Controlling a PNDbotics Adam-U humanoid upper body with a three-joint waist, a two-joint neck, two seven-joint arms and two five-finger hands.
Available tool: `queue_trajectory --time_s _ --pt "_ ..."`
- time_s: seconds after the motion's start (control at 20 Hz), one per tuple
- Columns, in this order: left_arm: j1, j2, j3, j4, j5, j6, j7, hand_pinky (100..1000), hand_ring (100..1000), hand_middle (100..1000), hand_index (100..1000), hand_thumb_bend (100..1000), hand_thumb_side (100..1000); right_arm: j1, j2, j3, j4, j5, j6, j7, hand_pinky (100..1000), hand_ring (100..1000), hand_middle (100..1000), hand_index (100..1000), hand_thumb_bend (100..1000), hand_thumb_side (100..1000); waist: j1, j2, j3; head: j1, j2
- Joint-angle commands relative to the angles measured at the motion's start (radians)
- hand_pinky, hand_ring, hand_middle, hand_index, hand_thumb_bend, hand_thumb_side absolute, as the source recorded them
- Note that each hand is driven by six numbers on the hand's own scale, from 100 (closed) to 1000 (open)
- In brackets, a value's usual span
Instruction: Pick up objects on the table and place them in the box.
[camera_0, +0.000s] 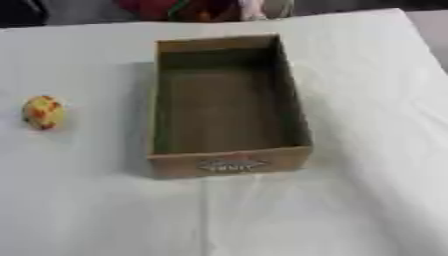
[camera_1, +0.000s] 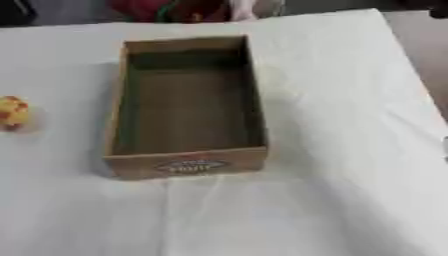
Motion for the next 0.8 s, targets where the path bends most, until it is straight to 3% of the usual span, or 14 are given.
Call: queue_trajectory --time_s 0.05,0.5,0.8 --pt "-0.008 0.015 0.006 -0.017 0.002 0.000 -0.002 343 347 421 626 100 758 -0.008 -0.026 -0.010 -0.014 -0.001 -0.001 0.003 606 604 694 831 100 808 -0.004 -0.026 0.001 -0.007 0.004" --pt "-0.007 0.017 0.007 -0.017 0.001 0.001 -0.002 345 349 422 628 100 759 -0.007 -0.026 -0.011 -0.014 -0.001 -0.001 0.003 607 604 694 831 100 808 -0.004 -0.028 0.000 -0.008 0.010" --pt "-0.020 0.060 0.005 -0.017 -0.023 0.039 -0.019 363 363 438 642 100 758 -0.006 -0.027 -0.010 -0.014 -0.004 0.000 0.004 607 604 694 831 100 808 -0.002 -0.037 0.002 -0.010 0.049"
